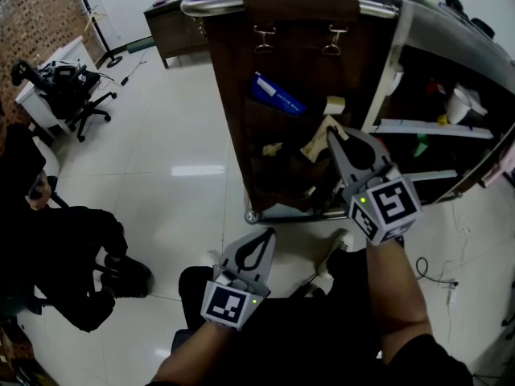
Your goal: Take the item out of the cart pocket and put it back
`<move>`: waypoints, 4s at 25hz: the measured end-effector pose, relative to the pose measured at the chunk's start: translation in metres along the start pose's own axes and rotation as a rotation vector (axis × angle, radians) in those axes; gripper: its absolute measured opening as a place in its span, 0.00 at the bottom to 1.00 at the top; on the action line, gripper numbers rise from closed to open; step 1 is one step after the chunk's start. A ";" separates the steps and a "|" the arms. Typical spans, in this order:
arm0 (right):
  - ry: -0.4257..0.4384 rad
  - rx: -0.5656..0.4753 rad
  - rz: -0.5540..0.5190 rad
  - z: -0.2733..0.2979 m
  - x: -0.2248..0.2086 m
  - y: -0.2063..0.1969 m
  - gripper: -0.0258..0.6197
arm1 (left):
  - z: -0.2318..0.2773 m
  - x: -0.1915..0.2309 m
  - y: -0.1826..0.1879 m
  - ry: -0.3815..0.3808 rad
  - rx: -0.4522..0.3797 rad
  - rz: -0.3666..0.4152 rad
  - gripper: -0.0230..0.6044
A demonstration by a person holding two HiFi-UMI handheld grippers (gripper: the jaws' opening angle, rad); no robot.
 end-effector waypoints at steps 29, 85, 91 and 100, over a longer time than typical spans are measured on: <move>0.024 0.323 0.013 0.058 0.010 -0.144 0.08 | 0.000 0.000 -0.001 -0.003 -0.002 -0.019 0.04; 0.165 0.108 0.288 -0.121 0.090 -0.065 0.06 | 0.003 -0.008 -0.002 -0.031 0.006 -0.016 0.04; 0.238 0.230 0.296 -0.126 0.128 -0.105 0.06 | 0.005 -0.009 -0.004 -0.034 0.015 -0.008 0.04; 0.249 0.257 0.308 -0.120 0.134 -0.116 0.06 | 0.002 -0.007 -0.003 -0.028 0.011 -0.010 0.04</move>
Point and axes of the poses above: the fingertips, and each gripper's own axes: z forward along the fingers, x to its left, y out of its top, the point moved 5 cm from there along -z, backward along the fingers, and after that the axes turned 6 degrees about -y, right-handed, at the moved point
